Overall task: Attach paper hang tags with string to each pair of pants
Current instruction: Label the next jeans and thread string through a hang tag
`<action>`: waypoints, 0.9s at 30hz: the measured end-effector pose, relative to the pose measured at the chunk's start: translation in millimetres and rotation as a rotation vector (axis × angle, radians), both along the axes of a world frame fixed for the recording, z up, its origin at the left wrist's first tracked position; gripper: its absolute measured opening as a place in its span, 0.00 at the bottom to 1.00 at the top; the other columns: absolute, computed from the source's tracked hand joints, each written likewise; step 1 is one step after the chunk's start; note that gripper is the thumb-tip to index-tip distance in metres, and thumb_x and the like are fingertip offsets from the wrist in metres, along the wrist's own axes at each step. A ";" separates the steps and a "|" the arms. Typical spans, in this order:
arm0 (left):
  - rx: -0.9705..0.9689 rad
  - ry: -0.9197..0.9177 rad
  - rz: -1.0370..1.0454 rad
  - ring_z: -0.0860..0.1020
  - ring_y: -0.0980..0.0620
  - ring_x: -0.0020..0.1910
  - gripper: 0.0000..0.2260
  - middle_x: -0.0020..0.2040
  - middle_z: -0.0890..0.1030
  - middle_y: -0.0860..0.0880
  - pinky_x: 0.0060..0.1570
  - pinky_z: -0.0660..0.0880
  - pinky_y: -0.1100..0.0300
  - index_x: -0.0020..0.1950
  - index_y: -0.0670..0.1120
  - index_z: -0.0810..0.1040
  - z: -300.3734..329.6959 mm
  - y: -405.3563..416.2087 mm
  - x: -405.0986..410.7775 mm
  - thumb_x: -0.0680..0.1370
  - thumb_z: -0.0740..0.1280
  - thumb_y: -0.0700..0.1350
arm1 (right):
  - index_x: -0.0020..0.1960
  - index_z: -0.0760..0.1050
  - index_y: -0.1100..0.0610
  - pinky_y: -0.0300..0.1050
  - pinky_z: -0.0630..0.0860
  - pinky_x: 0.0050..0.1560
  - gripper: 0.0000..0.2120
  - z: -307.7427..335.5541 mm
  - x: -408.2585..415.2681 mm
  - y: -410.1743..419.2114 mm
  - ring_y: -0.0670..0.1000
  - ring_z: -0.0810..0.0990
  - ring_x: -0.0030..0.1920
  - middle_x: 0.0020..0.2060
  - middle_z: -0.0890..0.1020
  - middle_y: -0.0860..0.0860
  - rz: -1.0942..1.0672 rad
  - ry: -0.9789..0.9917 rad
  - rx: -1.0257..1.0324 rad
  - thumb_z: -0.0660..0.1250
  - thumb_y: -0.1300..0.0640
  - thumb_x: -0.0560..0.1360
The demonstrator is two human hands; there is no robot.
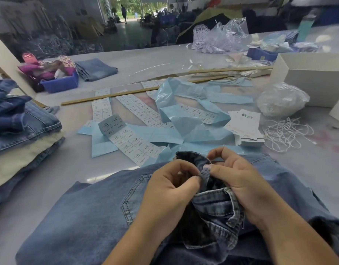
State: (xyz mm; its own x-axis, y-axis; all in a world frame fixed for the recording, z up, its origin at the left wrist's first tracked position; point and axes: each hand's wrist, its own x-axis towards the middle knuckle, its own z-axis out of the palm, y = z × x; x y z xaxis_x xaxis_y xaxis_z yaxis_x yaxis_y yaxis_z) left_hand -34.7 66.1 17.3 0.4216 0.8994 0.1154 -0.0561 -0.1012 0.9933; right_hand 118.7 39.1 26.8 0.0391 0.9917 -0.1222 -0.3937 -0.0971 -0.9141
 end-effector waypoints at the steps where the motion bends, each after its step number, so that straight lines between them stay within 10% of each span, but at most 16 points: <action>1: 0.015 0.014 0.022 0.66 0.51 0.28 0.01 0.29 0.71 0.43 0.30 0.63 0.60 0.39 0.49 0.79 0.5 -0.5 0.0 0.70 0.69 0.45 | 0.50 0.72 0.59 0.47 0.77 0.34 0.15 -0.4 -0.2 0.0 0.55 0.80 0.33 0.36 0.80 0.61 -0.010 -0.008 0.002 0.69 0.62 0.65; 14: -0.580 -0.018 -0.074 0.64 0.53 0.20 0.17 0.26 0.72 0.46 0.21 0.62 0.66 0.27 0.47 0.74 13.2 -4.3 -23.4 0.76 0.58 0.41 | 0.50 0.75 0.56 0.44 0.78 0.31 0.10 -5.8 -2.9 -1.4 0.54 0.82 0.33 0.35 0.81 0.57 -0.132 -0.125 0.054 0.67 0.69 0.75; 27: -0.322 0.008 0.032 0.63 0.56 0.21 0.11 0.25 0.67 0.50 0.22 0.58 0.67 0.26 0.51 0.72 28.7 -11.7 -30.0 0.69 0.66 0.45 | 0.48 0.75 0.44 0.41 0.68 0.33 0.10 9.4 -10.0 -10.6 0.52 0.69 0.32 0.30 0.74 0.50 -0.217 -0.496 0.426 0.68 0.58 0.72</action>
